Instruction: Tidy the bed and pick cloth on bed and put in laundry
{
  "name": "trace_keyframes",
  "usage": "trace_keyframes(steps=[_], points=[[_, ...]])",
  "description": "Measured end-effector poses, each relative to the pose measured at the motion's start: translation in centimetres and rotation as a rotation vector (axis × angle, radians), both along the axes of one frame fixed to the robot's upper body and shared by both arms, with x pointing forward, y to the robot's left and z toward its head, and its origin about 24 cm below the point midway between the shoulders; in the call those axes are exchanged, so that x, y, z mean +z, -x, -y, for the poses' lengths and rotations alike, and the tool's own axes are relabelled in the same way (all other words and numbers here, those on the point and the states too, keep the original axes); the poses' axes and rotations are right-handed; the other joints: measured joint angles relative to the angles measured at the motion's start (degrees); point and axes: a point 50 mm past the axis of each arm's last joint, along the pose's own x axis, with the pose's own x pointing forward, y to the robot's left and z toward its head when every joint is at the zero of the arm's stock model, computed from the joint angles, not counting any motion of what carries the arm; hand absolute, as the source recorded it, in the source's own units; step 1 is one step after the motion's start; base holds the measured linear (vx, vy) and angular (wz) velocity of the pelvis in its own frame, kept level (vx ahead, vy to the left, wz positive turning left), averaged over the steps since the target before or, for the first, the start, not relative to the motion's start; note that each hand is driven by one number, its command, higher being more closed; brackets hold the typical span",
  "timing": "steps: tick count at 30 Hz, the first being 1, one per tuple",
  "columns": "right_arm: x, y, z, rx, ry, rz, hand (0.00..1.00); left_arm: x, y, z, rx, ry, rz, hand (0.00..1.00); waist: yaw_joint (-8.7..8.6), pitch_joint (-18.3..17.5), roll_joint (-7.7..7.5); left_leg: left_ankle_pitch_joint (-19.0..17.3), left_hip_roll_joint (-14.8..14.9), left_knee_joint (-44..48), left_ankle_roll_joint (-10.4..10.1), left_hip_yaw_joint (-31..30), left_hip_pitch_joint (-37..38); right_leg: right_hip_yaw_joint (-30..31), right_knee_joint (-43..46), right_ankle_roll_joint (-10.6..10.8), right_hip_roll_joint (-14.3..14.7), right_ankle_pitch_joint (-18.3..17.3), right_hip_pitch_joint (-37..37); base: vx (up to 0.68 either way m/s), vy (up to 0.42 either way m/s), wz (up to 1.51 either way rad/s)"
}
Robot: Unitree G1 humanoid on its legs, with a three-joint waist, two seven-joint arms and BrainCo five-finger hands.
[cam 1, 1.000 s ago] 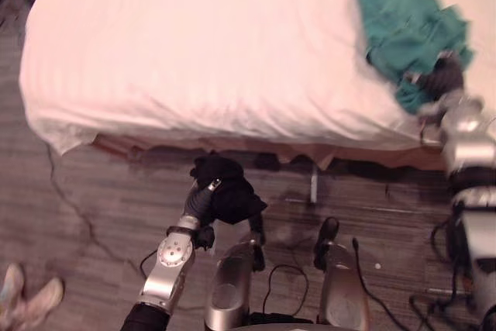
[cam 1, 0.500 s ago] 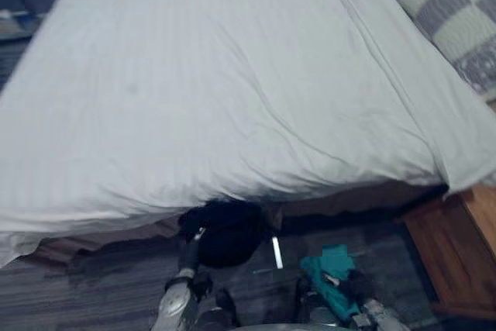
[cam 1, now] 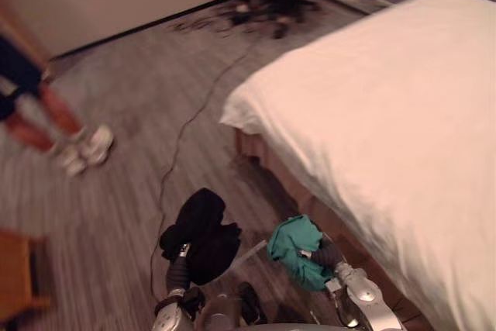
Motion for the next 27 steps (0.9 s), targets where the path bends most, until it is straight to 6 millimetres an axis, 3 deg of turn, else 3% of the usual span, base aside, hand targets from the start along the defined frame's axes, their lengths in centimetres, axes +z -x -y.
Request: trace_keyframes(steps=[1,3,4,6,7,8,18,20,21,22,23,24,26,27], points=[[-0.4,0.7,-0.9,-0.058,-0.042,-0.020,1.00,-0.2,-0.3,-0.7,-0.022,-0.030,-0.011,1.00,-1.03,0.5,-1.45,0.5,-2.4,-2.6,0.6,-5.2,0.8,8.8,-1.1,3.2,6.1,-5.1,-4.9,0.23,-0.008,2.33],[-0.9,1.8,-1.0,-0.116,-0.060,-0.044,1.00,-0.9,-0.2,-0.6,-0.040,-0.034,-0.053,1.00,-1.85,0.5,-2.93,2.3,-5.4,-6.2,0.4,-10.5,3.2,16.3,-6.8,5.1,11.1,-8.7,-9.5,0.30,-0.028,2.22],[-1.0,2.1,-0.9,-0.132,-0.063,-0.047,1.00,-1.0,-0.2,-0.4,-0.047,-0.030,-0.062,1.00,-1.88,0.5,-2.96,2.5,-6.0,-6.8,0.2,-11.8,3.7,18.6,-9.1,5.8,12.4,-9.2,-10.8,0.29,-0.039,1.97],[-1.3,3.0,0.0,-0.223,-0.073,-0.060,1.00,-1.7,0.0,0.5,-0.109,-0.019,-0.093,1.00,-3.61,0.6,-2.24,3.4,-7.3,-8.2,-1.0,-18.3,6.3,30.0,-21.3,6.9,18.9,-8.9,-13.7,0.28,-0.067,1.87],[-1.5,3.3,0.1,-0.250,-0.079,-0.065,1.00,-1.9,0.2,0.6,-0.120,-0.019,-0.102,1.00,-3.85,0.7,-1.75,3.4,-7.5,-8.6,-1.1,-19.0,6.6,31.7,-23.7,7.3,19.7,-8.3,-14.1,0.16,-0.057,1.08],[-1.9,2.6,2.1,-0.449,-0.063,-0.045,1.00,-2.6,-0.2,2.3,-0.188,0.048,-0.099,1.00,-4.73,-4.3,-0.91,-2.0,-4.7,-6.9,-5.7,-17.0,9.3,33.8,-43.3,3.3,23.5,9.5,-10.0,0.05,-0.023,0.27],[-2.2,3.3,1.9,-0.407,-0.099,-0.070,1.00,-2.6,-0.2,2.1,-0.195,0.021,-0.104,1.00,-4.55,-4.4,-1.19,-2.6,-3.9,-7.2,-6.2,-16.3,9.0,34.0,-44.4,2.9,24.3,9.3,-9.9,0.00,-0.002,-0.03],[-2.5,3.6,1.8,-0.380,-0.132,-0.094,1.00,-2.6,-0.3,2.1,-0.198,-0.007,-0.112,1.00,-4.53,-4.2,-0.74,-5.7,-2.6,-3.3,-8.0,-15.9,7.4,33.8,-43.1,2.5,25.7,7.7,-10.3,0.04,-0.076,-0.17],[-2.6,3.9,1.9,-0.356,-0.140,-0.105,1.00,-2.7,-0.2,2.2,-0.197,-0.013,-0.119,1.00,-4.39,-3.5,0.21,-8.5,-0.8,1.1,-10.6,-15.1,6.2,33.0,-38.2,1.4,26.7,5.3,-11.6,0.15,-0.176,-0.14],[-2.6,4.2,2.0,-0.324,-0.156,-0.113,1.00,-2.8,0.0,1.2,-0.168,-0.057,-0.131,1.00,-4.27,-2.7,-0.48,-10.7,2.0,14.8,-14.7,-13.6,1.4,31.0,-32.7,-0.8,27.3,-0.9,-11.7,0.13,-0.140,0.01],[-2.7,4.3,2.2,-0.317,-0.159,-0.117,1.00,-2.8,-0.4,1.2,-0.163,-0.061,-0.129,1.00,-4.41,-1.4,0.29,-9.6,3.5,22.6,-14.8,-13.8,-2.4,30.1,-31.6,-1.1,27.7,-2.4,-11.2,0.10,-0.128,0.24],[-2.8,4.4,2.3,-0.309,-0.177,-0.127,1.00,-2.6,-1.1,1.2,-0.169,-0.081,-0.117,1.00,-4.30,0.3,-0.56,-8.7,4.6,29.8,-15.5,-14.2,-6.0,29.6,-31.1,-1.5,27.5,-3.1,-10.0,0.03,-0.045,0.30],[-2.8,4.5,2.7,-0.297,-0.199,-0.131,1.00,-2.4,-1.4,1.4,-0.191,-0.094,-0.105,1.00,-4.08,2.5,-0.98,-9.5,4.2,30.2,-14.6,-13.5,-9.6,28.1,-31.4,-1.7,25.9,-3.9,-7.8,0.11,-0.037,0.36],[-2.7,4.5,3.1,-0.290,-0.208,-0.130,1.00,-2.3,-1.5,1.5,-0.194,-0.091,-0.098,1.00,-4.07,3.7,-1.12,-9.2,3.8,24.3,-14.4,-11.7,-11.1,26.9,-32.2,-1.3,24.5,-4.7,-5.9,0.18,0.008,0.44]])
